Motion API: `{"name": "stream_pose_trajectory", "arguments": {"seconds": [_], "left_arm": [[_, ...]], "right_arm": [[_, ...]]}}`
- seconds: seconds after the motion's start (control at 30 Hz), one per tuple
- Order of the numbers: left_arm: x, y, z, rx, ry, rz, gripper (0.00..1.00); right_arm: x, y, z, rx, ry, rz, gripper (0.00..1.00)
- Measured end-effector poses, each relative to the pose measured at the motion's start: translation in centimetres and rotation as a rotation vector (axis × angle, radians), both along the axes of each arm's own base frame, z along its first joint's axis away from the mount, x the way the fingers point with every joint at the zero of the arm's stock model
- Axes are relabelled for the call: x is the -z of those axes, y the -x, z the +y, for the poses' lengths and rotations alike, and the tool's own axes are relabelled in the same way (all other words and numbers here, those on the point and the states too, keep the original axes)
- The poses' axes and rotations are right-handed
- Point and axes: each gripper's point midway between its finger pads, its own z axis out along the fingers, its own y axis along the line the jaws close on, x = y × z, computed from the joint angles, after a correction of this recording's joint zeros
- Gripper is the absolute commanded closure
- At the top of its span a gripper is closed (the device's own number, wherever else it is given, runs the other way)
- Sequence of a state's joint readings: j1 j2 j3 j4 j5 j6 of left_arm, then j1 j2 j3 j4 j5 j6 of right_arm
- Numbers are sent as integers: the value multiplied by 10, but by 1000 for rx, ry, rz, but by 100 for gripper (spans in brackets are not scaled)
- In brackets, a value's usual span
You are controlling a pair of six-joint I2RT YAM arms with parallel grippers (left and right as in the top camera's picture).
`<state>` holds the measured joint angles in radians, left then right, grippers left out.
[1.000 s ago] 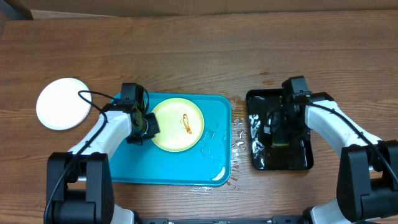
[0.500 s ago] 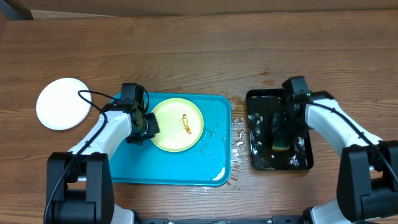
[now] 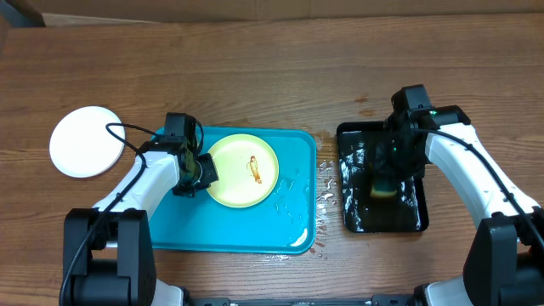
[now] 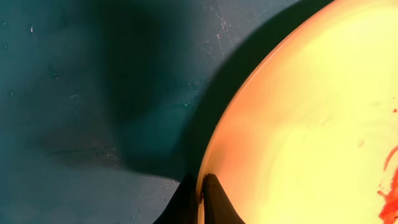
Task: Clean dirty plates on tray and stack at the side
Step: 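Rub the sponge in the black tray water with the right gripper, then carry the sponge with the right gripper onto the held yellow plate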
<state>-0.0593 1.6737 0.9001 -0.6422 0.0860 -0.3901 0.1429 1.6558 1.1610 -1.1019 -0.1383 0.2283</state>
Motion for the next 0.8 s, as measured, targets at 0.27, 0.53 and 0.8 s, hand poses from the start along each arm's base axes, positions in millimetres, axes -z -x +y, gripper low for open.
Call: {"name": "stream_pose_trajectory", "arguments": {"seconds": [0.27, 0.53, 0.8], "left_arm": [[0, 0, 0, 0, 0, 0, 96], [0, 0, 0, 1, 1, -1, 96], [0, -1, -1, 1, 5, -3, 96]], "right_arm": [[2, 4, -4, 7, 21, 16, 96], [2, 7, -6, 7, 33, 27, 96], [2, 4, -4, 7, 22, 16, 96]]}}
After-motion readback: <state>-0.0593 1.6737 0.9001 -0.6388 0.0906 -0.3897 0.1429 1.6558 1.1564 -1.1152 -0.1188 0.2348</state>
